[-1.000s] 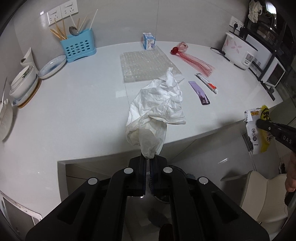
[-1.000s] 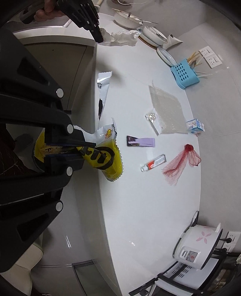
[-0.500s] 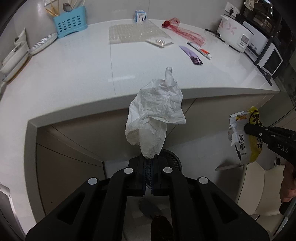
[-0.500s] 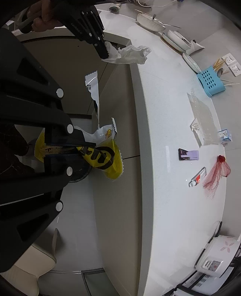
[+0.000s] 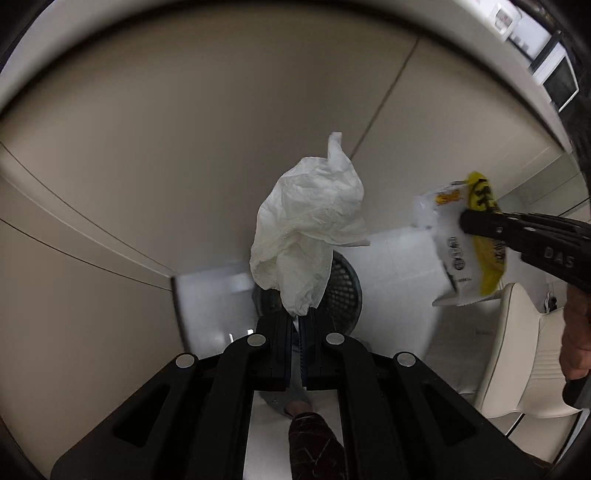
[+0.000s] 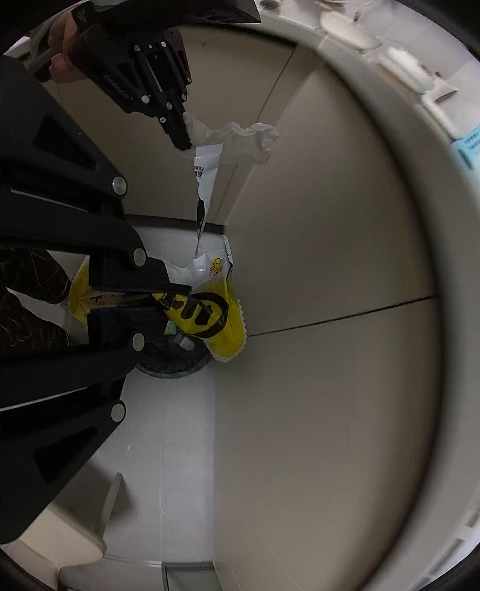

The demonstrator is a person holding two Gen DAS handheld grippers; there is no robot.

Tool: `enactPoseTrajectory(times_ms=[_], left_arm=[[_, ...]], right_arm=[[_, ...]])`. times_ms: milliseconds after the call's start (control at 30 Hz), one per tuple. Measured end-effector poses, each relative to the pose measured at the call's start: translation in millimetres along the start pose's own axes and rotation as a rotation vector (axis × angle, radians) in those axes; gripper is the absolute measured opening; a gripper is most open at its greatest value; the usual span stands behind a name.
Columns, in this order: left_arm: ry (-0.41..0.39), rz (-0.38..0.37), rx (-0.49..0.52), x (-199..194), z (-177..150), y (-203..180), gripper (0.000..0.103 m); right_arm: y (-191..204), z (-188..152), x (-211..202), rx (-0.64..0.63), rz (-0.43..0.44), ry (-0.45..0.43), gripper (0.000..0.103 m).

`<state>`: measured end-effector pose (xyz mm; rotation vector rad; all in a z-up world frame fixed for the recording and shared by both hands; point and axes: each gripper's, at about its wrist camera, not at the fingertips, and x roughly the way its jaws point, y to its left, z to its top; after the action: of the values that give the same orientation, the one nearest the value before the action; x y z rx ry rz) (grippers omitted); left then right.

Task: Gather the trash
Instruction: 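Carry the tissue and snack bag down over the wastebasket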

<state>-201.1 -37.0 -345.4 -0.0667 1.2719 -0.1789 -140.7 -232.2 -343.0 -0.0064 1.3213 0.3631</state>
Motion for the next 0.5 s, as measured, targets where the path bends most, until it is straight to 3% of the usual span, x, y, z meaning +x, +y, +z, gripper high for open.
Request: enactPoseTrajectory(times_ms=[500], left_arm=[[0.117,-0.035,-0.041,234.0,-45.0,-1.5,0.002]], right_arm=[[-76.1,-41.2,225.3,0.005,0.005,0.156,0.004]])
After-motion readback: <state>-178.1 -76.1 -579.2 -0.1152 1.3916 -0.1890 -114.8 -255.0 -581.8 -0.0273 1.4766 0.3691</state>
